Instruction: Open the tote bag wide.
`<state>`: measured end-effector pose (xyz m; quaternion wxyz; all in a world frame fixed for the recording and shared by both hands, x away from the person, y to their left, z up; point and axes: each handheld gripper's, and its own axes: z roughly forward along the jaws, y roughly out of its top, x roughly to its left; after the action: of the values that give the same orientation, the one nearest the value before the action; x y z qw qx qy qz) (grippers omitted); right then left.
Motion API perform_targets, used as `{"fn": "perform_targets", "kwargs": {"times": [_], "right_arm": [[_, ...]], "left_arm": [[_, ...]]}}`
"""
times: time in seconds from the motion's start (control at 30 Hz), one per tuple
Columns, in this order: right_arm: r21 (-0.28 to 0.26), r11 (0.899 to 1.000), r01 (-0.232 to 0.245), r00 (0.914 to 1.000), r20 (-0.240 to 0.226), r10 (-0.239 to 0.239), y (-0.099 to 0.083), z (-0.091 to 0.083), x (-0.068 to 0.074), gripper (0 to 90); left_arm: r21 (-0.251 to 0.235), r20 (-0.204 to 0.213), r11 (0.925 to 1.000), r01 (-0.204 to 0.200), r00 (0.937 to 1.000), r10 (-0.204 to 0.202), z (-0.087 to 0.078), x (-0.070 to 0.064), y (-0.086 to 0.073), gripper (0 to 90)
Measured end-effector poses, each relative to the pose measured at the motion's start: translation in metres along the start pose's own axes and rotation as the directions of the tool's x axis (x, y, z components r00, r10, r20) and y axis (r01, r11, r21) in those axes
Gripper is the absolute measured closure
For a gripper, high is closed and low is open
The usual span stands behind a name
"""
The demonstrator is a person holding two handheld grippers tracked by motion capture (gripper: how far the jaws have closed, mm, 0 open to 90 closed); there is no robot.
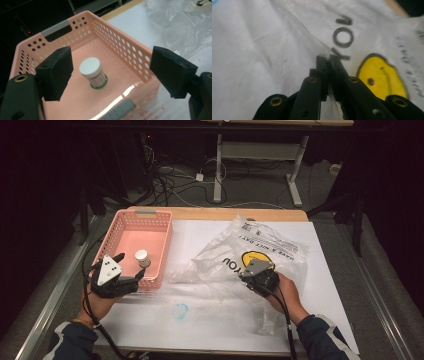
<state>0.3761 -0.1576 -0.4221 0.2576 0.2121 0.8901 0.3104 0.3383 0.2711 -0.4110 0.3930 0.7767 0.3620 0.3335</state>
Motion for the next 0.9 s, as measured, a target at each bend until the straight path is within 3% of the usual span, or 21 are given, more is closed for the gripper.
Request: {"fn": "perform_targets", "kwargs": {"times": [0.07, 0.23, 0.33, 0.37, 0.4, 0.47, 0.53, 0.6, 0.63, 0.7, 0.77, 0.8, 0.87, 0.9], "right_arm": [[-0.047, 0.999, -0.021, 0.9982, 0.054, 0.024, 0.008, -0.005, -0.007, 89.2], [-0.099, 0.994, -0.039, 0.9943, 0.094, 0.049, 0.020, -0.009, -0.018, 89.1], [-0.129, 0.990, -0.057, 0.9930, 0.095, 0.070, 0.026, -0.012, -0.024, 89.1], [-0.140, 0.988, -0.062, 0.9923, 0.098, 0.077, 0.028, -0.013, -0.025, 89.1], [-0.149, 0.987, -0.066, 0.9920, 0.097, 0.081, 0.029, -0.014, -0.026, 89.1], [-0.164, 0.984, -0.072, 0.9911, 0.098, 0.089, 0.031, -0.018, -0.029, 89.2], [-0.165, 0.983, -0.076, 0.9904, 0.102, 0.094, 0.031, -0.019, -0.030, 89.2], [-0.182, 0.979, -0.093, 0.9885, 0.101, 0.113, 0.031, -0.022, -0.035, 89.2], [-0.190, 0.977, -0.101, 0.9874, 0.101, 0.122, 0.031, -0.023, -0.037, 89.2], [-0.206, 0.972, -0.114, 0.9844, 0.108, 0.138, 0.034, -0.027, -0.039, 89.2], [-0.210, 0.971, -0.112, 0.9847, 0.109, 0.137, 0.035, -0.028, -0.039, 89.2], [-0.216, 0.971, -0.105, 0.9850, 0.112, 0.132, 0.037, -0.030, -0.039, 89.2], [-0.218, 0.971, -0.102, 0.9857, 0.109, 0.128, 0.039, -0.031, -0.038, 89.2], [-0.218, 0.971, -0.099, 0.9865, 0.107, 0.124, 0.039, -0.031, -0.037, 89.2]], "left_arm": [[0.047, 0.033, 0.9989, -0.005, 0.9994, 0.004, 0.008, 0.006, 0.004, 19.3], [0.165, 0.068, 0.9863, -0.009, 0.9977, -0.002, 0.033, 0.020, 0.014, 19.4], [0.241, 0.083, 0.9703, -0.018, 0.9966, -0.002, 0.049, 0.027, 0.023, 19.3], [0.263, 0.108, 0.9646, -0.021, 0.9942, -0.007, 0.054, 0.029, 0.025, 19.4], [0.293, 0.132, 0.9560, -0.018, 0.9910, -0.022, 0.059, 0.032, 0.027, 19.4], [0.336, 0.141, 0.9414, -0.034, 0.9899, -0.015, 0.065, 0.036, 0.033, 23.2], [0.391, 0.133, 0.9200, -0.033, 0.9909, -0.021, 0.070, 0.041, 0.040, 23.3], [0.399, 0.170, 0.9161, -0.038, 0.9849, -0.033, 0.074, 0.045, 0.044, 26.3], [0.410, 0.185, 0.9105, -0.051, 0.9823, -0.028, 0.076, 0.046, 0.046, 28.3], [0.454, 0.213, 0.8860, -0.092, 0.9770, -0.007, 0.084, 0.046, 0.048, 30.5], [0.502, 0.215, 0.8593, -0.100, 0.9766, -0.011, 0.092, 0.047, 0.047, 30.6], [0.515, 0.216, 0.8515, -0.097, 0.9762, -0.019, 0.095, 0.049, 0.046, 30.5], [0.533, 0.214, 0.8432, -0.074, 0.9755, -0.050, 0.100, 0.054, 0.044, 30.5], [0.546, 0.212, 0.8347, -0.070, 0.9756, -0.057, 0.103, 0.056, 0.044, 30.4]]}}
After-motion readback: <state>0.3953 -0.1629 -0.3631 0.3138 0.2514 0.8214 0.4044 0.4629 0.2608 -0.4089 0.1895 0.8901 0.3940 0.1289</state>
